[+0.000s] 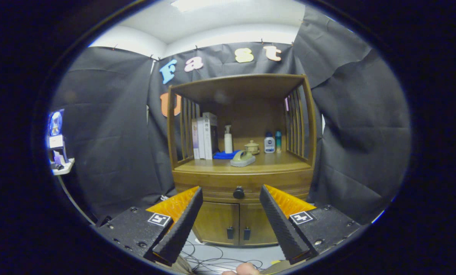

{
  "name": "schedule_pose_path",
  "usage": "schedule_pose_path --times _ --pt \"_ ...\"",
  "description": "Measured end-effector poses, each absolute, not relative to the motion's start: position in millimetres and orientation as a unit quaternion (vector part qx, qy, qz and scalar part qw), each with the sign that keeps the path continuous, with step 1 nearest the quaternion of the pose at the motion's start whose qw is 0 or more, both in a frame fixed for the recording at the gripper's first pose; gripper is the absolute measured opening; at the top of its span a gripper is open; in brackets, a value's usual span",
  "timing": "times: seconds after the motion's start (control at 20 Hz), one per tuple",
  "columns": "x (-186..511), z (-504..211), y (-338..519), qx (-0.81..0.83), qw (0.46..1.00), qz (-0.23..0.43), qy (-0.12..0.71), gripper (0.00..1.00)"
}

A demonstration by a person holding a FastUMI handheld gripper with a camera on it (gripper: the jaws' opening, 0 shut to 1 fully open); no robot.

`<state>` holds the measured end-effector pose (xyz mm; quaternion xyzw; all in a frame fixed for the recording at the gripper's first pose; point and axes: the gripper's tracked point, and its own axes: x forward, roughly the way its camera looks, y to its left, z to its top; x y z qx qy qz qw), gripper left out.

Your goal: Pull open the drawer, take out the items inside it, and place them on the countertop above the cabinet.

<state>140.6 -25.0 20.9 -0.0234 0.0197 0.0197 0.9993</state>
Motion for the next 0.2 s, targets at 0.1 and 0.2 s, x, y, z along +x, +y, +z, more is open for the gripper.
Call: schedule_pose_path --times 0.1,0.2 --pt "124 35 -26 -0.042 0.999 0.028 -0.017 0.98" --pt "110 36 -31 -0.052 0.998 0.024 -0.032 0.98"
